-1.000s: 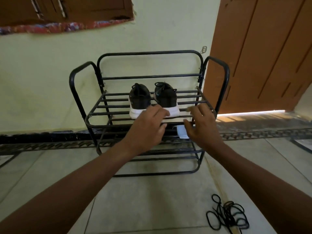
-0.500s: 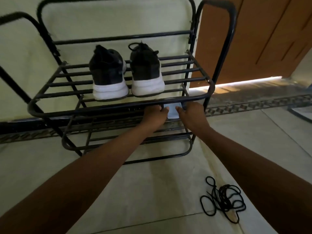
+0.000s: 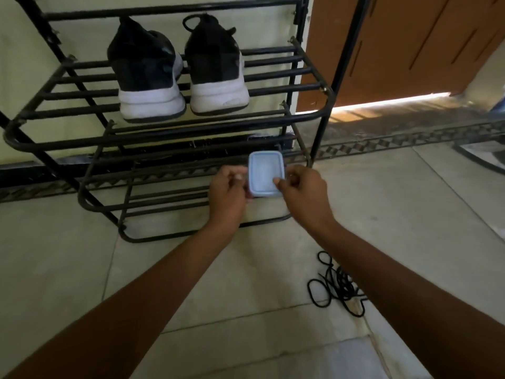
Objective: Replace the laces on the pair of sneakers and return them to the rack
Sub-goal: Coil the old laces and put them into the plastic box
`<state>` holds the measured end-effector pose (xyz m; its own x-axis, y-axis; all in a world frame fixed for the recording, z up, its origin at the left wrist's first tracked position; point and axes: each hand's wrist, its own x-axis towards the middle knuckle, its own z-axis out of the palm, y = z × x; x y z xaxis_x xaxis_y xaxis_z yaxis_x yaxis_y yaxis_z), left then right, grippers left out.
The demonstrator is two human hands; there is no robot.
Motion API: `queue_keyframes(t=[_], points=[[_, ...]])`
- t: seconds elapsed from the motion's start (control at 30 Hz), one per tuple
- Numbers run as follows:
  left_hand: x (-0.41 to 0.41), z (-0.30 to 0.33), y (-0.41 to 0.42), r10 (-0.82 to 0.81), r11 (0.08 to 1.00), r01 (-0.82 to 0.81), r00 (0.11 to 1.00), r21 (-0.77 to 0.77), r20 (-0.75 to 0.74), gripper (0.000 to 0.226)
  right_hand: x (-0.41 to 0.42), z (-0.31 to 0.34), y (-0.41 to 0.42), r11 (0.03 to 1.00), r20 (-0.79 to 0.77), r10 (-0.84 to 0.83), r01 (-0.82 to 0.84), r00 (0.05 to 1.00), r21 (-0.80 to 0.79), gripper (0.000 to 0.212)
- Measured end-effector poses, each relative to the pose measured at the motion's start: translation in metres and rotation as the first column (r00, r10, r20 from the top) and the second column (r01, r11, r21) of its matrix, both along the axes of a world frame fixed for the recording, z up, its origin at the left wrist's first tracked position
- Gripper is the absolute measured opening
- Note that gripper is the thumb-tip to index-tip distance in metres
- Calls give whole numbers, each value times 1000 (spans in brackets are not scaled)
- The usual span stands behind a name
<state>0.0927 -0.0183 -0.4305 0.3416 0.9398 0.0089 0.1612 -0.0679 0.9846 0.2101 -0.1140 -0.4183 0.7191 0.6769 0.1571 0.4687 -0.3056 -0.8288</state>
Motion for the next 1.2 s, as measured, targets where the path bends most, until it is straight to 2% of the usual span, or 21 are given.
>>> queue_keyframes(t=[0.1, 0.17, 0.2, 0.23, 0.3, 0.33, 0.4, 0.5, 0.57, 0.67, 0.77, 0.87, 0.97, 1.07, 1.2], points=[[-26, -8, -30, 28, 999, -30, 997, 22, 67, 19, -31, -18, -31, 999, -118, 37, -32, 992, 42, 24], [-44, -16, -48, -14, 996, 20, 997, -83, 79, 15, -50, -28, -50, 998, -188, 54, -45, 981, 48, 25], [-52, -21, -55, -58, 980, 75, 994, -182, 97, 19, -57, -32, -57, 998, -222, 55, -47, 974, 41, 24], [-61, -27, -62, -106, 937, 153, 981, -313, 163, 24, -64, -36, -62, 998, -256, 62, -56, 965, 29, 23], [-80, -39, -74, -148, 784, 340, 915, -520, 375, 35, -74, -41, -71, 996, -273, 91, -93, 958, 8, 20], [-89, -44, -79, -143, 725, 399, 884, -561, 444, 40, -79, -44, -75, 995, -255, 98, -102, 962, -5, 20], [-105, -51, -94, -100, 663, 425, 866, -616, 490, 53, -85, -48, -82, 994, -215, 92, -103, 972, -41, 24], [-118, -58, -113, -20, 618, 382, 881, -687, 472, 64, -85, -56, -87, 993, -236, 62, -85, 970, -86, 31], [-119, -56, -120, 7, 606, 323, 911, -726, 411, 55, -83, -57, -86, 984, -318, 69, -117, 945, -133, 37], [-119, -46, -128, 19, 621, 236, 949, -747, 316, 42, -83, -55, -87, 966, -361, 132, -202, 923, -163, 32], [-118, -32, -132, -13, 644, 210, 965, -735, 264, 43, -83, -44, -91, 961, -330, 189, -244, 925, -133, 22], [-116, -26, -130, -6, 664, 162, 978, -730, 211, 46, -83, -36, -90, 958, -361, 195, -256, 912, -128, 25], [-117, -21, -124, -2, 656, 153, 980, -739, 200, 54, -81, -34, -86, 941, -400, 233, -309, 886, -136, 29], [-123, -26, -117, -7, 634, 171, 977, -754, 215, 40, -80, -34, -84, 915, -395, 295, -376, 870, -146, 34], [-127, -30, -116, 34, 615, 212, 955, -760, 294, 37, -89, -39, -81, 915, -374, 295, -373, 879, -156, 37]])
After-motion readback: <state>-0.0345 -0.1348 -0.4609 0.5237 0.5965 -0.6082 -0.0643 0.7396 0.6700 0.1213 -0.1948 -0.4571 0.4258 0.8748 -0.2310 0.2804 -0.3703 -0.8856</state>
